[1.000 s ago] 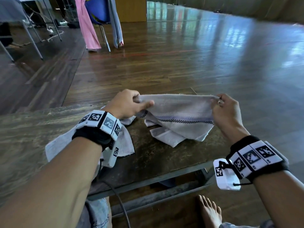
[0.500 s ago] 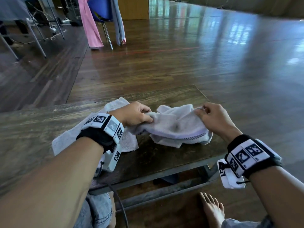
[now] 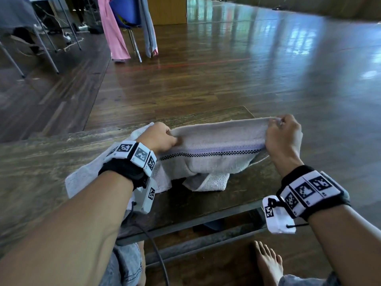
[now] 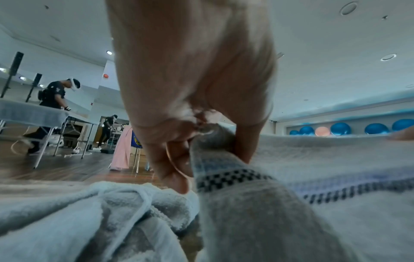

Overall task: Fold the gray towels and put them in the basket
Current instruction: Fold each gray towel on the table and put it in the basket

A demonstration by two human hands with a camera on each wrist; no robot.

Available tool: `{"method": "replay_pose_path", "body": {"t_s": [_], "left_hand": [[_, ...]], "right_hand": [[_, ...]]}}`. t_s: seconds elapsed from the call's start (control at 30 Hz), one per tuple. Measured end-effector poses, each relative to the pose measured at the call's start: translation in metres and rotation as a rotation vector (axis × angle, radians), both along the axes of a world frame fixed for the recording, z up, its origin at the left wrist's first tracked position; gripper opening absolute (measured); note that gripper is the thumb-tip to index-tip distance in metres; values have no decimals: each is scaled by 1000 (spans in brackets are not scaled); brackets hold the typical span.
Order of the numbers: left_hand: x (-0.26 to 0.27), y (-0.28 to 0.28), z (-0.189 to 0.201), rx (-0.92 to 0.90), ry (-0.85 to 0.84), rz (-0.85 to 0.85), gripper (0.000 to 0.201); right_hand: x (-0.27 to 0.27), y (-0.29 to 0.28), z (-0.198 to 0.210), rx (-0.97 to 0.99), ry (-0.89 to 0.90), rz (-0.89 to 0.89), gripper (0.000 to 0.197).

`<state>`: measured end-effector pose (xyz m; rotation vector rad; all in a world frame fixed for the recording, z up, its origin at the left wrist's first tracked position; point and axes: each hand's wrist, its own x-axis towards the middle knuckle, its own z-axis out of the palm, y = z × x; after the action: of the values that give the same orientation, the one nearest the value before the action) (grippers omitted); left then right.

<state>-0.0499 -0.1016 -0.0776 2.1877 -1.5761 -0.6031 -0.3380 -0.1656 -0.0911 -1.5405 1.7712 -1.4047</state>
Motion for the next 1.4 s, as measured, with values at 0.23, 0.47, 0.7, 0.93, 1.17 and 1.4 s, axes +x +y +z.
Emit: {"method": "replay_pose_path", "body": {"t_s": [0.23, 0.47, 0.7, 0.93, 1.17, 1.4], "left_hand": [[-5, 2, -5, -49, 83, -26, 62], [-30, 14, -25, 112, 173, -412, 28], [-39, 7, -24, 140, 179, -365, 29], [-50, 15, -22, 289, 275, -441, 26], [-27, -5, 58, 190, 340, -438, 33], [28, -66, 133, -633, -71, 113, 31]], "right_hand": [[7, 0, -20, 79, 203, 378, 27], [25, 24, -30, 356, 377, 883, 8], [31, 22, -34, 268, 441, 791, 12], [42, 23, -25, 370, 610, 947, 24], [53, -21, 58, 338, 501, 981, 26], [69, -118, 162, -78, 99, 517, 2]]}}
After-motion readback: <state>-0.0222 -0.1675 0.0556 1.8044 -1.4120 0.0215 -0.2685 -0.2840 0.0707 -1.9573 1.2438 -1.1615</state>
